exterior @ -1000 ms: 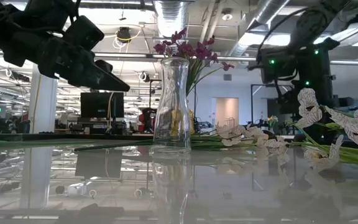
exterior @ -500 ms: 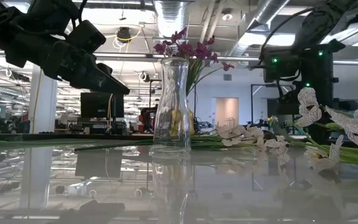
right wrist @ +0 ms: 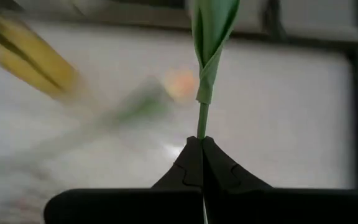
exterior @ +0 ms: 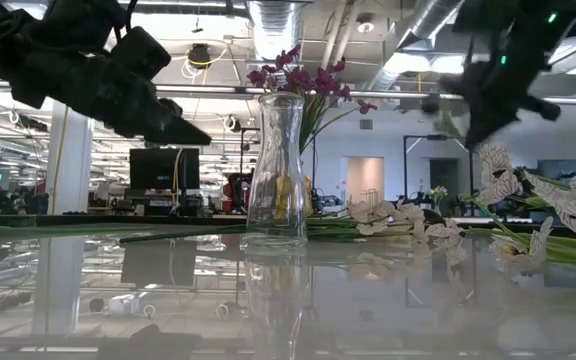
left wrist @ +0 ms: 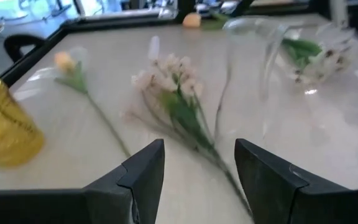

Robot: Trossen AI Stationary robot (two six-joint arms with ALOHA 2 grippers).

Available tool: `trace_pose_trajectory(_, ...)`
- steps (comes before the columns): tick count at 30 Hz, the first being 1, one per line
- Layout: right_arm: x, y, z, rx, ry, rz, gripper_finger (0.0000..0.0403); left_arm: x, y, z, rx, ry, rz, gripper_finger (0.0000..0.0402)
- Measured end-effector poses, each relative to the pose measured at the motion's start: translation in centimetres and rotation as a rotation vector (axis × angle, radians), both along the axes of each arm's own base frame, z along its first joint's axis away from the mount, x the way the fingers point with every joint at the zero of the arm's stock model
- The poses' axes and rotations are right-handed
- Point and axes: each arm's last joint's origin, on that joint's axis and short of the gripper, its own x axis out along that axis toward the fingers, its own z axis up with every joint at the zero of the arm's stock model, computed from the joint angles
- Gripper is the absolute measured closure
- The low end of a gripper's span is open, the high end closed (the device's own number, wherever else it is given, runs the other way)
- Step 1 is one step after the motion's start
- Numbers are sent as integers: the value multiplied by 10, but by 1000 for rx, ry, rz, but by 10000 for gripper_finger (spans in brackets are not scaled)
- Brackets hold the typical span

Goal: Sort flowers into vase by color
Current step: Put the right black flower into the yellow vase

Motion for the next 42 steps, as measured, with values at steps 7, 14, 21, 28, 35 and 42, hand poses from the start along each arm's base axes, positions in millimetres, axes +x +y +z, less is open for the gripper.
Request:
trace_pose_trajectory(7,-1,20,43,-330,-405,193,386,3,-6,21,-23,-217,-218,216)
trace_pose_trajectory(14,28,50,38,-555,-630,490,386,2,-13,33,5,-350,-314,216)
trace_pose_trajectory(21,64,73,34,-740,-683,697,386,3,-15,36,53,-381,-188,216)
trace_pose_trajectory(28,100,83,37,-827,-728,824,386,6,-15,40,54,-404,-174,217)
trace_pose_trajectory(35,147,90,41,-850,-710,936,386,36,-17,49,88,-394,-202,216)
trace_pose_trajectory(42,177,97,39,-851,-676,1021,385,58,-18,54,179,-396,-188,216)
